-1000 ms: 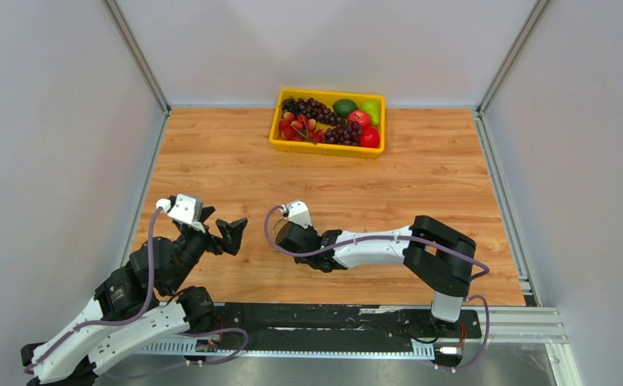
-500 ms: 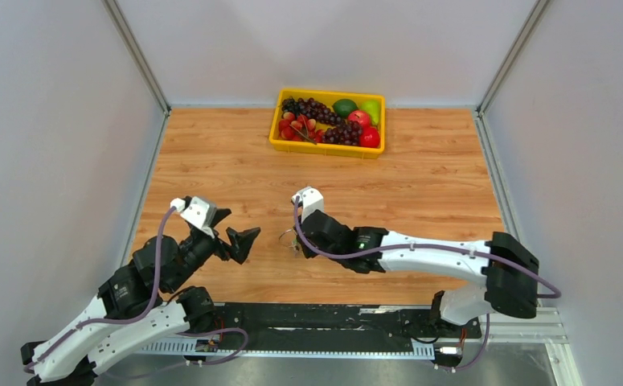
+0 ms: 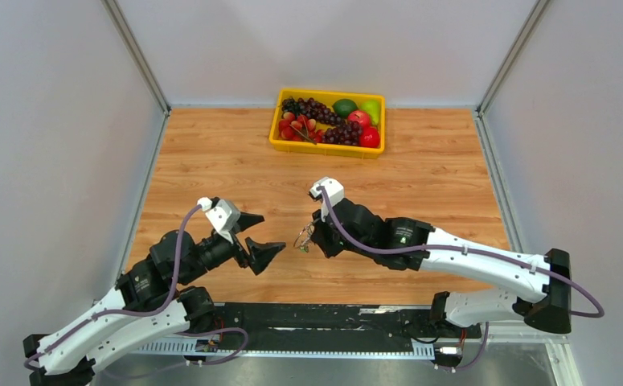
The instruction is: Put the keys on the keyring
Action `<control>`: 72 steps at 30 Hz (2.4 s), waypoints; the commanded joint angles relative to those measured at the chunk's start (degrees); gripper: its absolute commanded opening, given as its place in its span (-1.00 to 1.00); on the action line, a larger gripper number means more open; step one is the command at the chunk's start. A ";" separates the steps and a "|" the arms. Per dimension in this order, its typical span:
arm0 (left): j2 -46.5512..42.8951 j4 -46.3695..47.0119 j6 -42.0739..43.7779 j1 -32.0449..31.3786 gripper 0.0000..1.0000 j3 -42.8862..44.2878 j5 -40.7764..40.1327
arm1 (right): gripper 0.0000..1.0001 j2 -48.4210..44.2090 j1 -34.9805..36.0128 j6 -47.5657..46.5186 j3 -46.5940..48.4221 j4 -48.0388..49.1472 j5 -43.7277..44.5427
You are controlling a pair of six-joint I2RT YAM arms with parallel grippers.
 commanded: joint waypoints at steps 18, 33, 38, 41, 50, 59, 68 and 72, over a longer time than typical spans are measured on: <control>7.06 15.96 -3.17 -0.33 1.00 -3.61 17.70 | -1.00 -6.12 -2.32 4.62 12.89 -16.11 -11.24; 9.17 26.14 1.68 -0.98 1.00 -8.74 16.25 | -1.00 -2.11 -2.34 7.41 20.70 -20.26 -14.08; 9.64 26.54 2.75 -1.38 1.00 -8.99 15.19 | -1.00 -0.85 -2.31 7.54 22.42 -20.78 -14.09; 9.73 25.79 3.30 -1.48 1.00 -8.84 14.14 | -1.00 -0.51 -2.33 7.50 25.47 -21.20 -14.04; 9.03 23.14 3.46 -1.81 0.78 -8.78 12.00 | -1.00 -0.10 -2.33 7.76 25.10 -22.25 -15.05; 7.84 22.40 3.19 -2.01 0.34 -9.46 11.48 | -1.00 -0.11 -2.30 7.94 26.87 -23.63 -12.91; 7.59 21.86 2.90 -2.18 -0.43 -8.65 11.85 | -1.00 0.14 -2.32 7.76 26.72 -23.86 -12.20; 8.52 18.34 2.80 -2.18 -0.53 -4.78 11.45 | -1.00 0.25 -2.32 7.44 26.02 -23.86 -11.52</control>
